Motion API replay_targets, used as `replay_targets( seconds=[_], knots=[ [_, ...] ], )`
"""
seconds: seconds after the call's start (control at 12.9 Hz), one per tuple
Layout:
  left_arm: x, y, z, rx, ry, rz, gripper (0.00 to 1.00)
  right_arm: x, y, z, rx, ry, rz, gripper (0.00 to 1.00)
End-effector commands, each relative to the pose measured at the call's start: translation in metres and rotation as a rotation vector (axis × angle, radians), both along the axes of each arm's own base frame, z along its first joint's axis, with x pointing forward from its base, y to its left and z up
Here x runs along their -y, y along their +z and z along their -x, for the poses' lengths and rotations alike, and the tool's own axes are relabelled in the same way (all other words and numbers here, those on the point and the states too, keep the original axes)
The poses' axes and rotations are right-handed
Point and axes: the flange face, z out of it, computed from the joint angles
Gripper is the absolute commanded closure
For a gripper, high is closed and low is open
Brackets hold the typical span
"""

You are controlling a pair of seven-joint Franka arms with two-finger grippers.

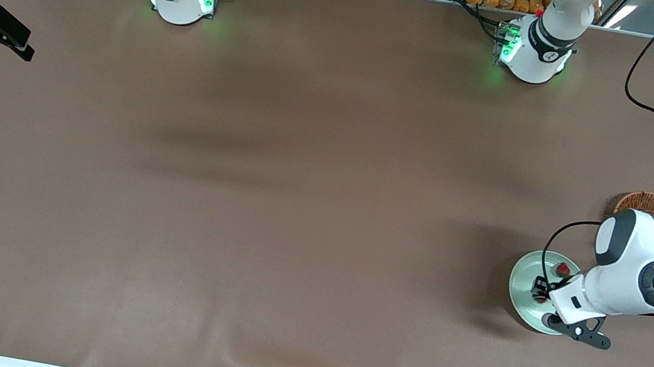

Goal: Collect all strawberries into plate
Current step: 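Carry the strawberry with the left gripper over the green plate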

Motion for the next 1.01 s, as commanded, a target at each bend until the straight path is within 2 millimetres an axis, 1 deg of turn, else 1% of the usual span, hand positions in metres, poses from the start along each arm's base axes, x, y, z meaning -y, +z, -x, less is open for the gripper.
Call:
replay_targets(
  seconds=[0.0, 0.16, 0.23, 0.31, 0.62, 0.78, 0.93],
  knots=[
    [0.007, 0.003, -0.003, 0.022, -0.02, -0.011, 0.0, 0.005, 0.006, -0.003, 0.006, -0.004, 0.013, 0.0],
    [0.014, 0.009, -0.004, 0.032, -0.028, -0.01, 0.0, 0.004, 0.006, -0.003, 0.006, -0.002, 0.013, 0.0],
    [0.022, 0.012, -0.006, 0.039, -0.037, -0.009, 0.0, 0.004, 0.006, -0.003, 0.006, -0.002, 0.013, 0.0],
    [0.02, 0.016, -0.01, 0.05, -0.032, -0.007, 0.0, 0.005, 0.006, -0.003, 0.006, -0.004, 0.013, 0.0],
    [0.025, 0.03, -0.013, 0.072, -0.017, -0.008, 0.0, 0.006, 0.006, -0.003, 0.006, -0.007, 0.013, 0.0],
    [0.024, 0.039, -0.02, 0.095, -0.013, -0.005, 0.0, 0.007, 0.006, -0.003, 0.006, -0.008, 0.012, 0.0],
    [0.032, 0.046, -0.024, 0.11, -0.024, -0.007, 0.0, 0.007, 0.006, -0.003, 0.006, -0.008, 0.012, 0.0]
  ],
)
